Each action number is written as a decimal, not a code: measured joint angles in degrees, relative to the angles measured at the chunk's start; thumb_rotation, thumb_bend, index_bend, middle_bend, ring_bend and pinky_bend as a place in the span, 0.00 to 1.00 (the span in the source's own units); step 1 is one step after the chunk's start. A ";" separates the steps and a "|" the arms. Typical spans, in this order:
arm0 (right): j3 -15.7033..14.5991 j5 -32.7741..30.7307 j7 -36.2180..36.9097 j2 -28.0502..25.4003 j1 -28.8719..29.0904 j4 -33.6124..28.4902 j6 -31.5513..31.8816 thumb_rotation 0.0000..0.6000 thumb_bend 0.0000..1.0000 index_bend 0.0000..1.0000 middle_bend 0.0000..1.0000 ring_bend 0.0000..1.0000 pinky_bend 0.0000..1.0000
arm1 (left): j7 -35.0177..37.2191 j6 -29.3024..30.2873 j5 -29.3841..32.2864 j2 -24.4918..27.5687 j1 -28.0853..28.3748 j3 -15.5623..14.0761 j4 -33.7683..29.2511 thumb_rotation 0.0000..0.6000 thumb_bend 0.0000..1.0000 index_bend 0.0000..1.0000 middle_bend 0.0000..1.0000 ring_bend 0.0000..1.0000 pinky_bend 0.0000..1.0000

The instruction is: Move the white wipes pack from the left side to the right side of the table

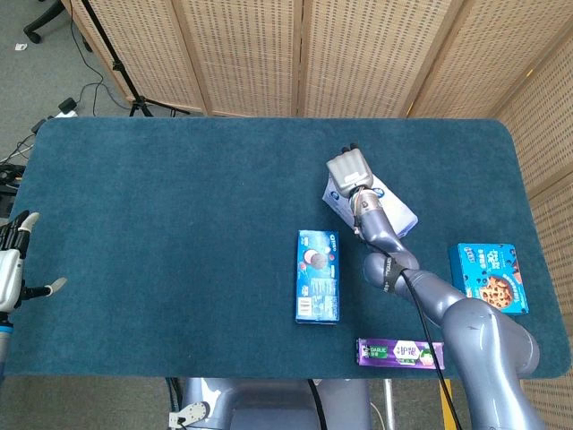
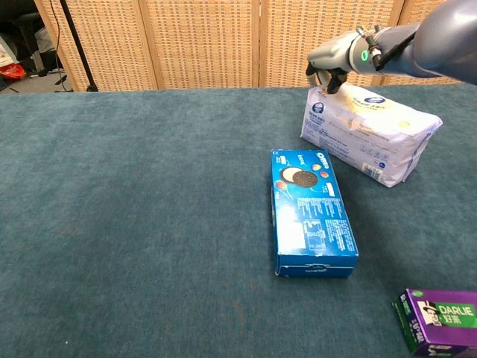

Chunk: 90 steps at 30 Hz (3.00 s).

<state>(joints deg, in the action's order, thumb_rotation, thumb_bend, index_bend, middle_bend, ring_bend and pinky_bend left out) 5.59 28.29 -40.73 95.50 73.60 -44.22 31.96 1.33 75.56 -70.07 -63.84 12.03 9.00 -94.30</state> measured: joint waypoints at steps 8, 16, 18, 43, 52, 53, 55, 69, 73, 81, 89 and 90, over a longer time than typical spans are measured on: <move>-0.18 -4.46 -1.67 -2.30 -2.18 1.80 -0.64 1.00 1.00 0.38 0.39 0.21 0.16 | -0.41 0.33 -0.82 -0.23 0.00 -0.24 -0.17 1.00 0.08 0.00 0.00 0.00 0.00; -1.07 -10.45 -4.32 -5.33 -3.64 1.41 -1.98 1.00 1.00 0.41 0.42 0.21 0.16 | -0.73 0.38 -1.44 -0.40 0.06 -0.46 -0.25 1.00 0.08 0.00 0.00 0.00 0.00; -1.40 -12.03 -5.03 -6.49 -3.93 0.55 -2.27 1.00 1.00 0.41 0.42 0.22 0.16 | -0.79 0.43 -1.58 -0.43 0.07 -0.49 -0.31 1.00 0.08 0.00 0.00 0.00 0.00; -5.60 -23.31 -1.94 -18.79 -4.29 -20.25 0.49 1.00 1.00 0.41 0.42 0.24 0.25 | -0.78 0.69 -3.58 -0.38 0.04 -1.24 -0.72 1.00 0.08 0.00 0.00 0.00 0.00; -7.47 -23.50 -1.59 -21.14 -4.49 -26.23 2.41 1.00 1.00 0.41 0.40 0.24 0.25 | -0.54 0.36 -4.08 -0.29 0.13 -1.52 -0.70 1.00 0.08 0.00 0.00 0.00 0.00; -7.55 -22.80 -1.30 -21.45 -4.72 -27.07 2.87 1.00 1.00 0.41 0.40 0.24 0.25 | -0.53 0.33 -4.13 -0.27 0.15 -1.55 -0.67 1.00 0.08 0.00 0.00 0.00 0.00; -7.57 -21.38 -0.63 -21.96 -5.22 -28.60 3.83 1.00 1.00 0.41 0.40 0.24 0.26 | -0.43 0.33 -4.13 -0.25 0.14 -1.54 -0.66 1.00 0.08 0.00 0.00 0.00 0.00; -7.91 -10.26 2.79 -28.66 -9.92 -44.70 14.19 1.00 1.00 0.41 0.40 0.24 0.28 | -0.80 0.15 -4.20 -0.36 0.27 -1.67 -0.75 1.00 0.08 0.00 0.00 0.00 0.00; -8.39 -8.74 2.74 -30.70 -10.68 -48.33 14.99 1.00 1.00 0.41 0.40 0.24 0.28 | -0.79 0.36 -4.43 -0.32 0.17 -1.77 -0.83 1.00 0.08 0.00 0.00 0.00 0.00; -9.90 -6.04 2.01 -33.67 -11.93 -54.10 16.27 1.00 1.00 0.41 0.40 0.24 0.29 | -0.73 0.64 -4.72 -0.27 0.02 -1.88 -0.95 1.00 0.08 0.00 0.00 0.00 0.00; -11.92 -4.54 0.53 -36.33 -12.65 -59.33 16.84 1.00 1.00 0.41 0.39 0.24 0.29 | -0.66 0.80 -4.99 -0.24 -0.03 -1.96 -1.09 1.00 0.08 0.00 0.00 0.00 0.00; -11.94 -4.17 0.56 -36.46 -12.75 -59.58 17.00 1.00 1.00 0.41 0.39 0.24 0.29 | -0.63 0.82 -5.01 -0.23 -0.05 -1.97 -1.09 1.00 0.08 0.00 0.00 0.00 0.00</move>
<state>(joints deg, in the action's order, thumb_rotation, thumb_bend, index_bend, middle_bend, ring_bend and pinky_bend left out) -6.35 24.11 -40.17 59.05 60.85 -103.81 48.96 0.69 76.38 -75.08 -64.06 11.98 7.03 -95.40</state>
